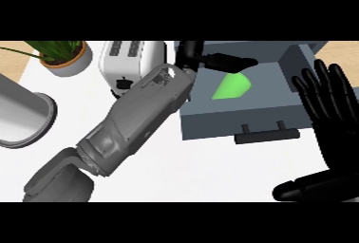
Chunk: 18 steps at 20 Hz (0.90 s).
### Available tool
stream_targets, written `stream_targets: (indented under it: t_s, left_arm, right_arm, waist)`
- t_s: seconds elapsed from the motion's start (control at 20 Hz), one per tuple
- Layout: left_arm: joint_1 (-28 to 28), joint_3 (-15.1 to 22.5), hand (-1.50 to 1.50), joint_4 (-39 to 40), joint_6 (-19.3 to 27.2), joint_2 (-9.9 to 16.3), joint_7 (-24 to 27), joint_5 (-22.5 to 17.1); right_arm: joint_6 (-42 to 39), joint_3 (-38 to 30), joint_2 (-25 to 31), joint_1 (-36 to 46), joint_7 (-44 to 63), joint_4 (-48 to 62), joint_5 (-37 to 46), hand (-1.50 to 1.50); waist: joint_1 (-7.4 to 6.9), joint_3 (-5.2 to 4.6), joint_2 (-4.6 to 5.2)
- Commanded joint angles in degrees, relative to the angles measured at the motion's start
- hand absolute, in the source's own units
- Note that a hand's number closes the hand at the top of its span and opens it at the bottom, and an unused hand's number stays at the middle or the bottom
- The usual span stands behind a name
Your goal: Pick up the cup, place it into the drawer and close the drawer
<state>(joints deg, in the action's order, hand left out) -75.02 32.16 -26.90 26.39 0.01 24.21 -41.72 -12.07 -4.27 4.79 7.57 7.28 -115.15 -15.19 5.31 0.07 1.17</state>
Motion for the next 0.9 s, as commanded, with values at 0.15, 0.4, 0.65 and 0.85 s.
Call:
stream_targets:
  t_s: [0.15,0.4,0.65,0.85]
  left_arm:
    - [1.4,-2.5,-1.50,-6.4,-1.5,0.0,1.2,-5.8]
    - [5.7,-6.7,-1.50,-10.3,-4.6,5.1,1.3,-3.8]
    - [13.7,-8.0,-1.50,-21.1,-1.8,9.5,-2.2,-5.3]
    - [22.2,-7.7,-1.50,-30.6,-1.3,15.0,-3.9,-4.6]
  right_arm:
    - [-2.0,-1.9,2.1,-1.7,3.0,-3.3,-4.9,-1.50]
    - [-6.7,-2.4,6.6,-2.8,2.4,-3.2,-3.6,1.50]
    - [-10.0,-2.6,10.7,-4.9,1.4,-5.6,1.6,1.50]
    - [-9.3,0.9,10.4,-6.7,3.0,-7.0,7.9,1.50]
  waist:
    - [-2.91,-0.04,-0.94]
    - [-5.43,-0.08,-1.31]
    - [-6.97,-0.11,-1.85]
    - [-7.18,-0.11,-1.84]
